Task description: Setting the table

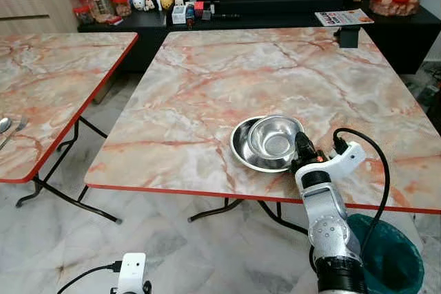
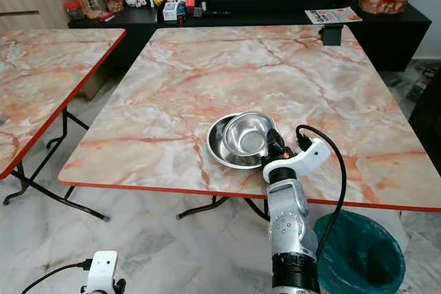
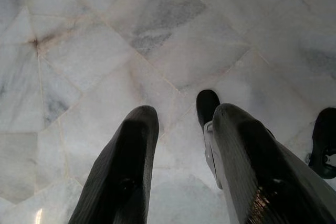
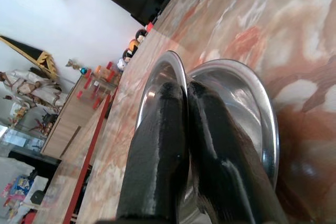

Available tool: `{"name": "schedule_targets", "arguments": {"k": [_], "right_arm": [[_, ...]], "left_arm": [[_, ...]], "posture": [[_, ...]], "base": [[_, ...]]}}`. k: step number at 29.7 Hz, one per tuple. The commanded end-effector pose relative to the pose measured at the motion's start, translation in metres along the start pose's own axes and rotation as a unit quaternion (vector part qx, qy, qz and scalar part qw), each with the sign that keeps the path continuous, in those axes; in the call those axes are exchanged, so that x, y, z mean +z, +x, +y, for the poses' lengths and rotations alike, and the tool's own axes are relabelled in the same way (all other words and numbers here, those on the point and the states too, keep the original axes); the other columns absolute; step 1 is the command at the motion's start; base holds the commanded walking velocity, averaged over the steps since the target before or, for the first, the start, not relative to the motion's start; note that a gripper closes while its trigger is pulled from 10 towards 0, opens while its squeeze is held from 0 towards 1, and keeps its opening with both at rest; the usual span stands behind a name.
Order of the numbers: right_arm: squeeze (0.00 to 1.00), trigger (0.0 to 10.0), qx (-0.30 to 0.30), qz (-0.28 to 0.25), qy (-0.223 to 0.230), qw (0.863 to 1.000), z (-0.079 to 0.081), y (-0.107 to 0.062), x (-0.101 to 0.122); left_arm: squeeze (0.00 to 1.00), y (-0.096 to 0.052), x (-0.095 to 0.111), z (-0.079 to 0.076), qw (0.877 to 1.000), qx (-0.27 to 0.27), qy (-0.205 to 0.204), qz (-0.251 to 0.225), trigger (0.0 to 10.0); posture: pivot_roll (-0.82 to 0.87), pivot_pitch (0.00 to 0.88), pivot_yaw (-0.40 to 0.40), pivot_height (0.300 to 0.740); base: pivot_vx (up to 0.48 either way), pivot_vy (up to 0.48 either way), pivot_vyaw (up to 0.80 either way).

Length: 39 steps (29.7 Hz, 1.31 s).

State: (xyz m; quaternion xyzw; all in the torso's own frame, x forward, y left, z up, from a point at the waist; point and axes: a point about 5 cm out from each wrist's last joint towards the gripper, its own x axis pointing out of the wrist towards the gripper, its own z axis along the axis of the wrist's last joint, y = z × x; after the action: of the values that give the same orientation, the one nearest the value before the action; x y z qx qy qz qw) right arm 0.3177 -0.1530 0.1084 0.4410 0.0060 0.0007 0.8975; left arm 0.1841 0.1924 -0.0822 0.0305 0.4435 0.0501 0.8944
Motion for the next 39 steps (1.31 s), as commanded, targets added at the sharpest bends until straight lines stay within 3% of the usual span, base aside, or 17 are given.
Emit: {"name": "schedule_targets", "arguments": {"k": [1,6,7,8,13,14,15,16,22,29,30,31,33,38,39], "right_arm": [[0.00,10.0,0.006,0.003,0.000,1.000,0.005,-0.001,-0.001],[0.00,10.0,0.008,0.008,0.005,1.000,0.008,-0.002,-0.002],[0.65,10.0,0.009,0.009,0.007,1.000,0.008,-0.002,-0.002],[1.00,10.0,0.012,0.010,0.008,1.000,0.009,-0.001,-0.002],[1.00,10.0,0.015,0.015,0.006,1.000,0.011,0.000,-0.003],[0.93,10.0,0.016,0.017,0.005,1.000,0.011,0.000,-0.003],[0.05,10.0,0.017,0.018,0.003,1.000,0.011,0.000,-0.003],[0.00,10.0,0.018,0.019,0.002,1.000,0.011,-0.001,-0.003],[0.00,10.0,0.022,0.014,-0.006,1.000,0.012,0.000,-0.001],[0.00,10.0,0.060,-0.026,-0.066,0.996,0.022,0.002,0.014],[0.00,10.0,0.066,-0.052,-0.119,0.989,0.027,0.004,0.022],[0.00,10.0,0.066,-0.052,-0.119,0.989,0.027,0.004,0.022],[0.00,10.0,0.089,-0.081,-0.249,0.961,0.039,0.005,0.031],[0.00,10.0,0.083,-0.095,-0.335,0.934,0.038,0.005,0.032],[0.00,10.0,0.080,-0.100,-0.364,0.923,0.037,0.004,0.032]], "left_arm": [[0.00,0.000,0.001,0.002,1.000,0.001,0.006,0.005,10.0],[0.00,0.000,0.001,0.002,1.000,0.002,0.005,0.004,10.0],[0.00,0.000,0.001,0.002,1.000,0.003,0.005,0.003,10.0],[0.00,0.000,0.001,0.002,1.000,0.003,0.004,0.003,10.0],[0.00,0.000,0.001,0.003,1.000,0.006,0.002,0.004,10.0],[0.00,0.000,0.001,0.003,1.000,0.006,0.002,0.004,10.0],[0.00,0.000,0.001,0.003,1.000,0.007,0.002,0.004,10.0],[0.00,0.000,0.001,0.003,1.000,0.007,0.001,0.004,10.0],[0.00,0.000,0.001,0.003,1.000,0.005,0.001,0.004,10.0],[0.00,0.001,0.004,0.001,1.000,0.001,-0.004,-0.002,10.0],[0.00,0.001,0.005,0.001,1.000,-0.002,-0.006,-0.006,10.0],[0.00,0.001,0.005,0.001,1.000,-0.002,-0.006,-0.006,10.0],[0.00,0.001,0.008,0.001,1.000,-0.004,-0.010,-0.015,10.0],[0.00,0.002,0.011,0.001,1.000,-0.005,-0.015,-0.026,10.0],[0.00,0.002,0.012,0.001,1.000,-0.005,-0.015,-0.026,10.0]], "posture": [[-0.09,0.038,0.080,0.740],[-0.08,0.039,0.077,0.740],[-0.08,0.040,0.076,0.740],[-0.07,0.040,0.074,0.740],[-0.07,0.042,0.072,0.740],[-0.07,0.042,0.071,0.740],[-0.07,0.042,0.071,0.740],[-0.07,0.042,0.071,0.740],[-0.07,0.042,0.072,0.740],[-0.07,0.039,0.075,0.740],[-0.07,0.039,0.075,0.740],[-0.07,0.039,0.075,0.740],[-0.07,0.037,0.078,0.740],[-0.07,0.038,0.079,0.740],[-0.07,0.038,0.079,0.740]], "base": [[0.000,0.000,0.00],[0.000,0.000,0.00],[0.000,0.000,0.00],[0.000,0.000,0.00],[0.000,0.000,0.00],[0.000,0.000,0.00],[0.000,0.000,0.00],[0.000,0.000,0.00],[0.000,0.000,0.00],[0.000,0.000,0.00],[0.000,0.000,0.00],[0.000,0.000,0.00],[0.000,0.000,0.00],[0.000,0.000,0.00],[0.000,0.000,0.00]]}}
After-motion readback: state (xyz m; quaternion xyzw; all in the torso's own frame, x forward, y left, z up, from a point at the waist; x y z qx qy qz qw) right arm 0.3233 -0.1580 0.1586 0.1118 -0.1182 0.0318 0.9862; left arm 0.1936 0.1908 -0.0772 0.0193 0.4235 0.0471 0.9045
